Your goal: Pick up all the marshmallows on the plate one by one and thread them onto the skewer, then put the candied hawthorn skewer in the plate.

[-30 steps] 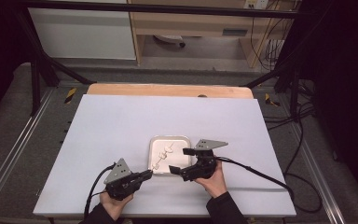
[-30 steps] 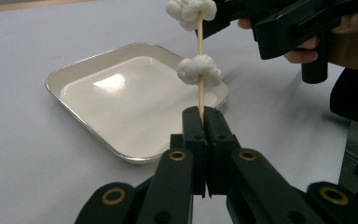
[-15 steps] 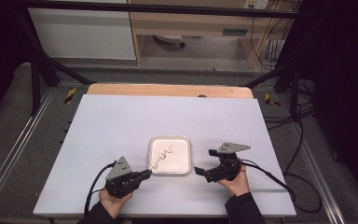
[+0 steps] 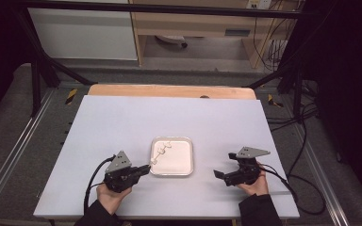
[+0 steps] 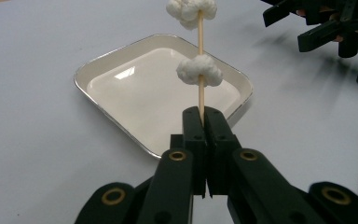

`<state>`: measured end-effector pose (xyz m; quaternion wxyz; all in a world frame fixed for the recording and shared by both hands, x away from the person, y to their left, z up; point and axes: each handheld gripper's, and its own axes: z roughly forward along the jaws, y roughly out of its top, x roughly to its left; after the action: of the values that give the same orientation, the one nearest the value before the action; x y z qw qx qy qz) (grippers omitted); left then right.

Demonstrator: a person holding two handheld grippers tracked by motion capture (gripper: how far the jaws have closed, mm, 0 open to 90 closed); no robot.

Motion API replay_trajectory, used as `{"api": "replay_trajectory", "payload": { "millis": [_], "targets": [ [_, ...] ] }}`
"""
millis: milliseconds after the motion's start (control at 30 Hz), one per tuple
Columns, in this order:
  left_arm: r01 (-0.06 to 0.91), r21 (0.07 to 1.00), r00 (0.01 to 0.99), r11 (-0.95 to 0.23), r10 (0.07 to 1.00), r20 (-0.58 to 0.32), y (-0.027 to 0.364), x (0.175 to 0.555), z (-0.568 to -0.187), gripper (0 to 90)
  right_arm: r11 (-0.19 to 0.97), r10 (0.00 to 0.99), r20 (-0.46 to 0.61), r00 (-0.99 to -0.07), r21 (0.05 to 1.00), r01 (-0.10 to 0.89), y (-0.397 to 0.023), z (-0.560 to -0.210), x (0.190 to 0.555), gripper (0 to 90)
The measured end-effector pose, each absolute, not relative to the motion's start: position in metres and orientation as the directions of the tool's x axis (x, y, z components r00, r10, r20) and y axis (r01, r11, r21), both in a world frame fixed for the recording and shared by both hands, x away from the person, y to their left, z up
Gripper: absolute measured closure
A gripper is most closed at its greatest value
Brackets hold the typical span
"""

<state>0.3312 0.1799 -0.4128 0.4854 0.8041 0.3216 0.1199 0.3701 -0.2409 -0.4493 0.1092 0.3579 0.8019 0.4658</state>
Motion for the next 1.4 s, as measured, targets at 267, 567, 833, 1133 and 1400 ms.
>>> {"api": "replay_trajectory", "payload": {
  "millis": [267, 567, 833, 1133, 1400],
  "targets": [
    [0.418, 0.842, 0.759, -0.34, 0.641, -0.118, 0.174, 0.345, -0.405, 88.5, 0.323, 0.682, 0.142, -0.717, 0.822, 0.47, -0.248, -0.451, 0.365, 0.4],
    [0.449, 0.823, 0.734, -0.348, 0.669, -0.117, 0.161, 0.362, -0.404, 88.4, 0.327, 0.686, 0.134, -0.715, 0.821, 0.468, -0.251, -0.451, 0.363, 0.4],
    [0.492, 0.78, 0.705, -0.386, 0.703, -0.096, 0.145, 0.371, -0.413, 88.4, 0.321, 0.681, 0.145, -0.718, 0.822, 0.471, -0.252, -0.453, 0.362, 0.4],
    [0.548, 0.722, 0.684, -0.421, 0.722, -0.099, 0.129, 0.377, -0.432, 88.4, 0.323, 0.679, 0.145, -0.72, 0.821, 0.471, -0.252, -0.454, 0.362, 0.4],
    [0.573, 0.69, 0.669, -0.442, 0.739, -0.083, 0.122, 0.379, -0.441, 88.4, 0.322, 0.68, 0.148, -0.718, 0.82, 0.473, -0.252, -0.454, 0.362, 0.4]
  ]
}}
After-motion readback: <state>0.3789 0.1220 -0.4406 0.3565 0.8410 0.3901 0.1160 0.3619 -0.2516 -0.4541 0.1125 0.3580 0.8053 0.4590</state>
